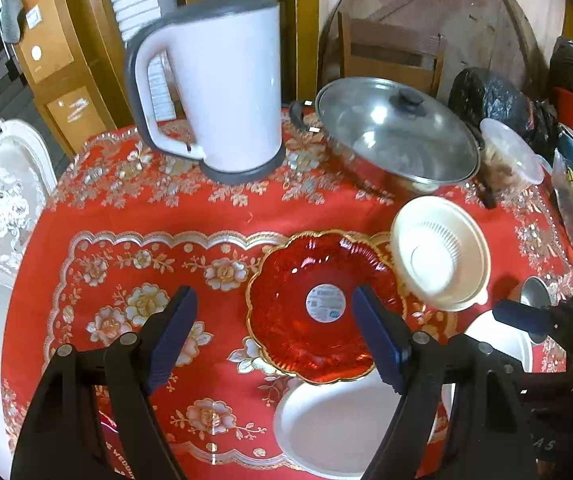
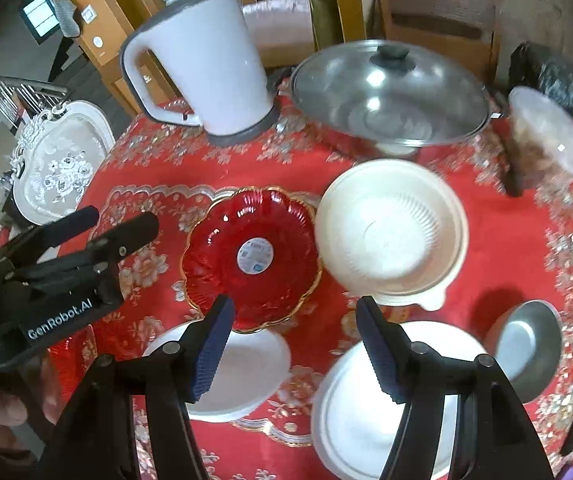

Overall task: Organize plates and bowls
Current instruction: 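Move the left gripper to the small red plate with the sticker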

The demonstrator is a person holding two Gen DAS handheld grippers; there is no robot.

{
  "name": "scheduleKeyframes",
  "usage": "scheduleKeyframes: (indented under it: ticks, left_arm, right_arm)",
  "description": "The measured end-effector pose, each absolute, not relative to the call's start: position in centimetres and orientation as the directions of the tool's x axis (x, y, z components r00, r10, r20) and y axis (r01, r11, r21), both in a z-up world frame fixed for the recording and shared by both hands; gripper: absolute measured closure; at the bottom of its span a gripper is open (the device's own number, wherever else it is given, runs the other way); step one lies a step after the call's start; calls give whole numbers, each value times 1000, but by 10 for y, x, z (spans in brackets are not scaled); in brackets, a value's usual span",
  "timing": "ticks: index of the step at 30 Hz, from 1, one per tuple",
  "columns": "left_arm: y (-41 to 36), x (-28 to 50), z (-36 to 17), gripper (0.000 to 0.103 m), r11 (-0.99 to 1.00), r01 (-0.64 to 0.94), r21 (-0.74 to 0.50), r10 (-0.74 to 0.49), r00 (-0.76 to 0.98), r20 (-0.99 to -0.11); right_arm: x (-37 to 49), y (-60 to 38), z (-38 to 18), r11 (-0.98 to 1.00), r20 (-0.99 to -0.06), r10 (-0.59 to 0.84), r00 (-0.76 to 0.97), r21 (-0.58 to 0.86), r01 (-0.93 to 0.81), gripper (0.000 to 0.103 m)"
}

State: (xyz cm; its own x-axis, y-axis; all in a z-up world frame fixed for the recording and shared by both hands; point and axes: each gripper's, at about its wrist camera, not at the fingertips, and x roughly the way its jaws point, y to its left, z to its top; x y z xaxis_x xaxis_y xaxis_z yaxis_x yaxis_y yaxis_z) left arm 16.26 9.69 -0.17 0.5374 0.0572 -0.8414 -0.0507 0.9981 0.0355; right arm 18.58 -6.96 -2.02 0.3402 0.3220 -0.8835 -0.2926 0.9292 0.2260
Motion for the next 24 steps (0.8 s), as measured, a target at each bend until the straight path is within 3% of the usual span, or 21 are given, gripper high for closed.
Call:
scheduleKeyframes:
  ticks: [9,24]
  left_arm:
    - [115,177,-45,23,996,-64,59,83,477,-875]
    - [125,203,-93,23,996,-86,-6,27,383,-923]
  right_arm:
    - [206,-59,-59,928,-911,338,236,281,-246,38]
    - [227,-50,-98,932,-935,322,146,286,-221,38]
